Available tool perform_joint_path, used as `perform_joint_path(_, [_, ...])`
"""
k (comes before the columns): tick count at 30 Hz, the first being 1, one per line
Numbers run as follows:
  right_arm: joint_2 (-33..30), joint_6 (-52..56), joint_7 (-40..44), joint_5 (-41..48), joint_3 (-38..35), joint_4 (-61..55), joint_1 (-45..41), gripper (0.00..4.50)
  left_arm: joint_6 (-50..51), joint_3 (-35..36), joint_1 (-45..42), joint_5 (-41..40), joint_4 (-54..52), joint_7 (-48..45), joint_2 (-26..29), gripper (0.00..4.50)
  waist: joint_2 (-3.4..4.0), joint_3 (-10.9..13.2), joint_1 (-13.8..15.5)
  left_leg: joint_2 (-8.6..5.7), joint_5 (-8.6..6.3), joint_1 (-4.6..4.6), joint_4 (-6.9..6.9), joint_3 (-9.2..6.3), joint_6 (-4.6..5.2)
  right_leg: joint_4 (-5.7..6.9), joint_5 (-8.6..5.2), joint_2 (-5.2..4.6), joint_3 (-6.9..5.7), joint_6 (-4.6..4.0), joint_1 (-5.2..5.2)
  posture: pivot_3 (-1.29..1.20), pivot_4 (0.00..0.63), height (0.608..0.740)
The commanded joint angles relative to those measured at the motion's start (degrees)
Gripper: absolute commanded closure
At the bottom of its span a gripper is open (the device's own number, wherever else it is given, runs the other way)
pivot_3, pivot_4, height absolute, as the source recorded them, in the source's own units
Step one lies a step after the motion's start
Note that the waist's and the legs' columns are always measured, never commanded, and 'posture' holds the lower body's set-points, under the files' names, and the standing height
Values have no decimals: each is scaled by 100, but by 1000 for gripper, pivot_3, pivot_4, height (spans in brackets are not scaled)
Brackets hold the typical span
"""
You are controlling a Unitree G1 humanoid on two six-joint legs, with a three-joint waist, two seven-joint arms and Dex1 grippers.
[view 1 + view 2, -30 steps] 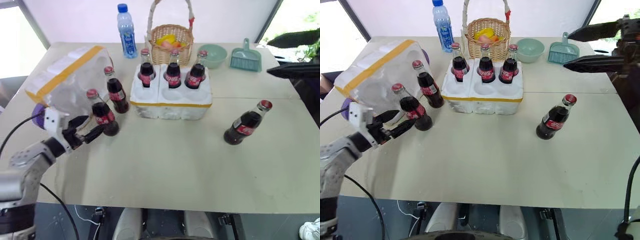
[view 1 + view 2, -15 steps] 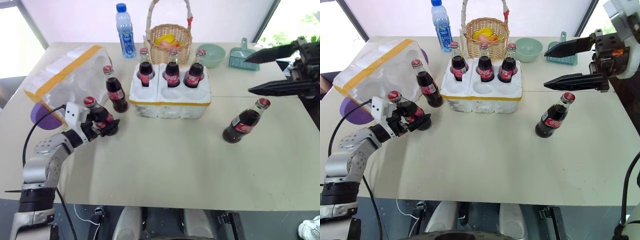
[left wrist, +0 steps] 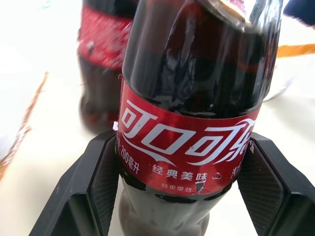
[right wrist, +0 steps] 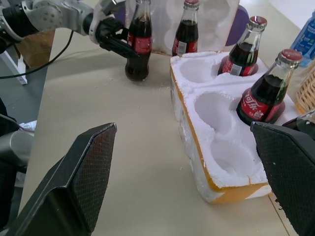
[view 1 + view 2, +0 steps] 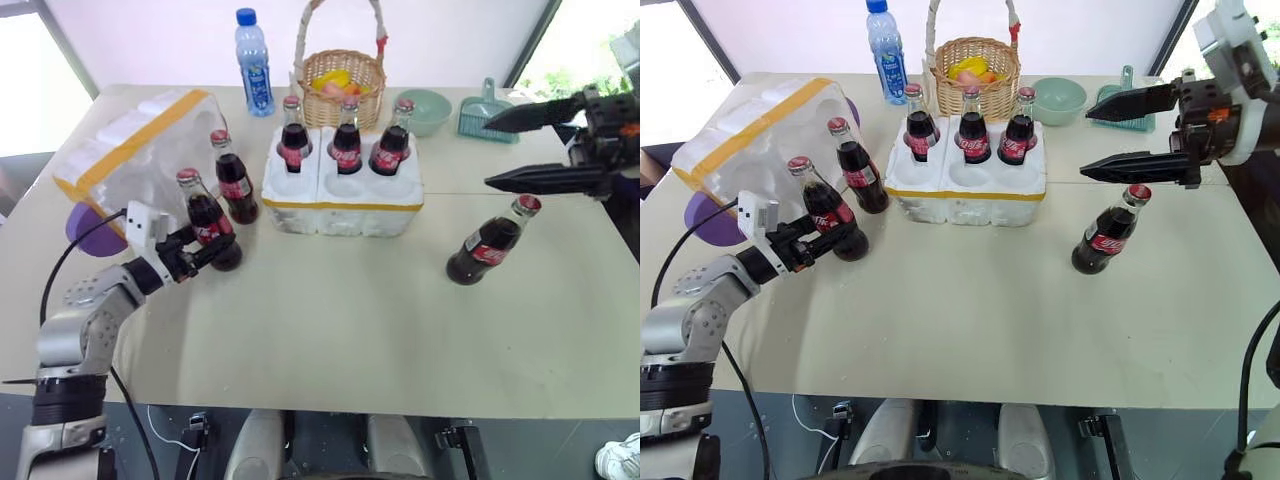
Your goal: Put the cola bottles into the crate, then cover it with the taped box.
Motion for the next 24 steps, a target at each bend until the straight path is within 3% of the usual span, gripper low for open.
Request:
perform_joint_path(1, [-4, -93, -31, 55, -200, -158, 12, 0, 694, 316, -224, -1060, -1072, -340, 380, 1721, -5, 3, 0, 1, 0, -1, -1, -1, 0, 0, 0, 0, 0, 0, -1, 0, 150, 740])
perform_joint_path(4, [21, -90, -72, 39, -171, -189, 17, 0, 1198, 192, -536, -1680, -1499, -452, 580, 1721, -5, 4, 13, 0, -1, -3, -1, -1, 1, -1, 0, -1, 0, 1, -1, 0, 150, 740])
perform_joint_path(8, [50, -162, -122, -50, -129, -193, 49, 0, 1361, -172, -1592, -1931, -1425, -43, 119, 1721, -6, 4, 29, -3, 1, -1, 10, -4, 0, 1, 2, 2, -2, 4, 7, 0, 150, 740])
perform_joint_path(16, [242, -262, -454, -155, -134, -279, 159, 0, -198, -1559, -3703, 356, 733, 929, -1615, 1721, -14, 8, -4, -31, 4, 5, 45, 10, 2, -1, 27, 9, 1, 48, 36, 0, 150, 740])
perform_joint_path(24, [295, -304, -809, -214, -291, -429, 386, 0, -1139, -2102, -4265, 1615, 2430, 887, -2306, 1721, -14, 9, 7, -26, 4, -7, 12, 18, 4, -1, 27, 15, 2, 50, 1, 0, 150, 740])
